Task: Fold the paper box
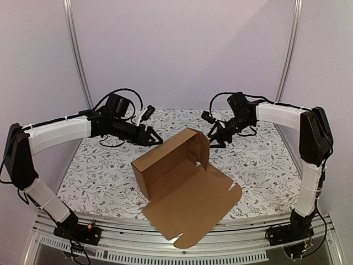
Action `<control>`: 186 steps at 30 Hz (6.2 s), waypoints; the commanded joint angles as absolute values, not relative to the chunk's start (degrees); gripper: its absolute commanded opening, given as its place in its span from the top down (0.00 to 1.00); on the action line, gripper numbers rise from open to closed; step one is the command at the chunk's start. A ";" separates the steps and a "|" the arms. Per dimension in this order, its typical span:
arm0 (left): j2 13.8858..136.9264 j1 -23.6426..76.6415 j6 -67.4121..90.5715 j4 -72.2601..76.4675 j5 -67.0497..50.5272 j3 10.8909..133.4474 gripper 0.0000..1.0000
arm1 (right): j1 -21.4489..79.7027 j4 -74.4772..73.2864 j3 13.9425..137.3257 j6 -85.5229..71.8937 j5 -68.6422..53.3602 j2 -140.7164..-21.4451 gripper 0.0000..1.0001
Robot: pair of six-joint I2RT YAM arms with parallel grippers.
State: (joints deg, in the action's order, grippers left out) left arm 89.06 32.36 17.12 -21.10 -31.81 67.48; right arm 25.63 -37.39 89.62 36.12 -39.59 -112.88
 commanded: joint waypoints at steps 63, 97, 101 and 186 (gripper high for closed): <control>98.32 30.39 18.63 -13.36 -44.53 65.74 0.45 | 35.33 -20.46 100.06 22.15 -39.45 -124.13 0.26; 104.91 25.14 25.00 -6.33 -42.90 76.72 0.43 | 35.42 -19.56 90.51 5.18 -31.92 -116.85 0.36; 104.92 27.82 24.46 -6.50 -45.02 78.28 0.40 | 35.44 -20.18 85.90 0.58 -32.20 -112.54 0.31; 115.10 33.78 16.61 -19.09 -50.82 86.56 0.47 | 28.16 -31.67 91.47 35.31 -53.25 -119.84 0.19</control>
State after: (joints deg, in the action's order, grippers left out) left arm 114.24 33.36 17.39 -16.75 -49.82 87.99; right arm 26.04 -37.87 94.80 42.44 -51.42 -122.91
